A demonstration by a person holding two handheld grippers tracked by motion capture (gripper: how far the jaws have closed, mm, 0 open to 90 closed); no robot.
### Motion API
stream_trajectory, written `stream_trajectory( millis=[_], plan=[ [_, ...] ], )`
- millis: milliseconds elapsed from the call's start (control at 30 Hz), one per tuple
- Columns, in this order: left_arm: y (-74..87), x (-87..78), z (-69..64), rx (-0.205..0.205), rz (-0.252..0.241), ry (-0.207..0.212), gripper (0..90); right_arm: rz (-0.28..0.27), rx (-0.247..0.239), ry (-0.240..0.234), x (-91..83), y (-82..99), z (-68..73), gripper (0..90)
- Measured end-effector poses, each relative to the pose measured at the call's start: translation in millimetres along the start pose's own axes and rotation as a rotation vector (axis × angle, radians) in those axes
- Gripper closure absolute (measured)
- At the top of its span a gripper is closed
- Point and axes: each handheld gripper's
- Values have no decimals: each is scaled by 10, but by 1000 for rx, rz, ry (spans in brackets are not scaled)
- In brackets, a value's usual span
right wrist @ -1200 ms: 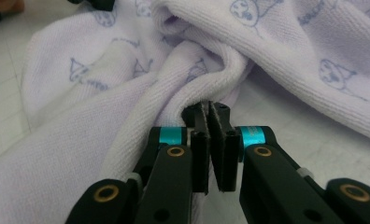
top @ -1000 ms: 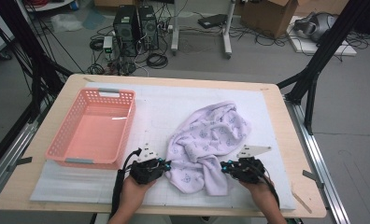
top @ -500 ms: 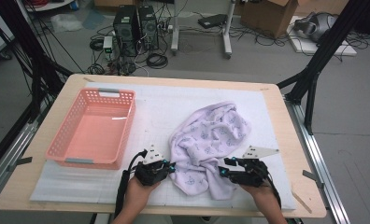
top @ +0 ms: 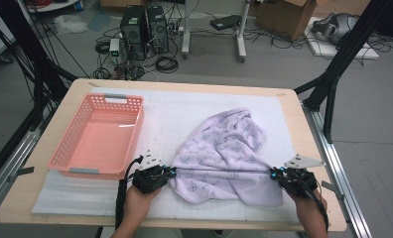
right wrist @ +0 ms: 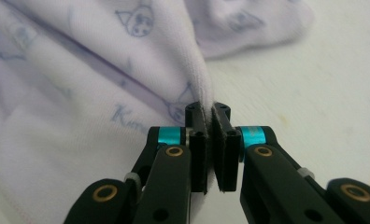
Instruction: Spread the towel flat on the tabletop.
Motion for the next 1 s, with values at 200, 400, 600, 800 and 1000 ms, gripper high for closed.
stream_trajectory(
  millis=[200, 400, 600, 800, 1000],
  plan=[
    [1, 67, 6, -28, 21, 14, 572, -17, 34, -157, 74, 9, -20, 664],
    [-13, 79, 28, -16, 14, 17, 529, -109, 59, -69, 94, -185, -218, 775],
    [-10, 120, 37, -10, 27, 25, 516, 37, 21, -20, 573, -262, -303, 797],
    [-7, 146, 31, -5, 43, 25, 519, 31, -10, -191, 730, -374, -81, 823],
    [-6, 141, 23, -1, 43, 24, 518, 17, -69, -337, 806, -516, 300, 785]
  ],
)
Point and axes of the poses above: each handheld gripper's, and its own axes: x roughly forward along the jaws, y roughly out of its underside, z roughly to its left
